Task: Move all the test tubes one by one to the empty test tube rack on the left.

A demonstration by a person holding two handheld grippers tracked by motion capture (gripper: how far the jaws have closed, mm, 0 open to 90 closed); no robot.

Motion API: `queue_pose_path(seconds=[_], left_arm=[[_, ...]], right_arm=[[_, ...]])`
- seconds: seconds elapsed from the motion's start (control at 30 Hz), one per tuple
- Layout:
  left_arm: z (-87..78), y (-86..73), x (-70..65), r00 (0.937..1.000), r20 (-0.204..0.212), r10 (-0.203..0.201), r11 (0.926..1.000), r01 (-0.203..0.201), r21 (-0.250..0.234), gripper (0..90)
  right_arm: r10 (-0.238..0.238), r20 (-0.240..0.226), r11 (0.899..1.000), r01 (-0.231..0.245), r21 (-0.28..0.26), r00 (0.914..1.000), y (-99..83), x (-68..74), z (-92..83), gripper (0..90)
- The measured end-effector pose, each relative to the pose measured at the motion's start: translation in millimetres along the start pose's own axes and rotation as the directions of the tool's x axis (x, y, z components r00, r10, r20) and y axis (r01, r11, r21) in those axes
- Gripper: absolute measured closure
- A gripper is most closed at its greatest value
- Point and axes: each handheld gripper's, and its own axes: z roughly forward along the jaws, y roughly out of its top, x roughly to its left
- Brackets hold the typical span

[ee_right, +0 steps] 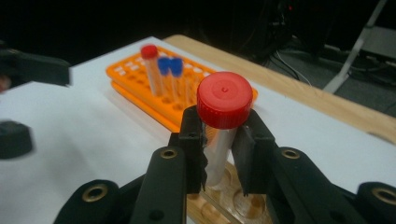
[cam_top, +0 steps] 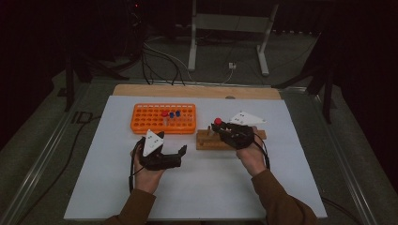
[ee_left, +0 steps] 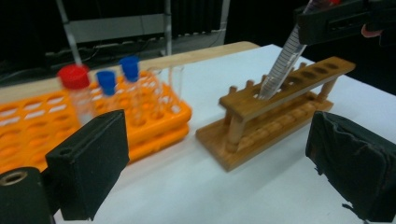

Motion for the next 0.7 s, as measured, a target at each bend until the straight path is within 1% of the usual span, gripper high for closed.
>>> queue_pose_path(seconds=[0.1, 0.2, 0.27, 0.33, 0.43, 0.53, 0.63, 0.7], left_arm=[[4.6, 7.5, -7.2, 0.9998, 0.013, 0.017, 0.9998, -0.017, -0.012, 7.7], [9.3, 13.1, -14.1, 0.999, 0.033, 0.03, 0.9994, -0.029, -0.02, 8.8], [13.1, 15.8, -18.2, 0.9983, 0.046, 0.037, 0.9991, -0.036, -0.021, 9.7], [16.4, 18.3, -22.1, 0.9974, 0.056, 0.046, 0.9988, -0.045, -0.021, 11.7], [20.9, 21.2, -28.0, 0.9952, 0.08, 0.057, 0.9982, -0.055, -0.025, 16.7], [26.8, 22.0, -32.2, 0.9931, 0.09, 0.075, 0.9972, -0.074, -0.009, 19.4], [33.1, 21.2, -35.0, 0.993, 0.086, 0.081, 0.9966, -0.082, 0.01, 25.6], [36.0, 20.0, -36.1, 0.9927, 0.085, 0.086, 0.9959, -0.088, 0.02, 34.8]], right_arm=[[-0.035, 0.006, 0.999, 0.035, 0.008, 0.9994, 6.3, 6.0, -4.1, 74.7], [-0.053, 0.009, 0.999, 0.053, 0.003, 0.9986, 9.4, 10.0, -7.3, 74.7], [-0.036, -0.024, 0.999, 0.036, -0.011, 0.999, 10.7, 11.1, -9.1, 74.7], [-0.043, -0.035, 0.999, 0.043, -0.01, 0.9984, 11.8, 14.4, -10.0, 74.7], [-0.048, -0.056, 0.999, 0.049, 0.008, 0.9973, 12.3, 19.9, -8.3, 74.8], [-0.037, -0.087, 0.999, 0.038, 0.012, 0.9955, 11.7, 24.2, -5.2, 74.8], [-0.023, -0.112, 1.0, 0.025, 0.013, 0.9935, 11.3, 27.5, -2.4, 74.8], [-0.017, -0.124, 1.0, 0.02, 0.019, 0.9922, 10.9, 29.6, -0.8, 74.8]])
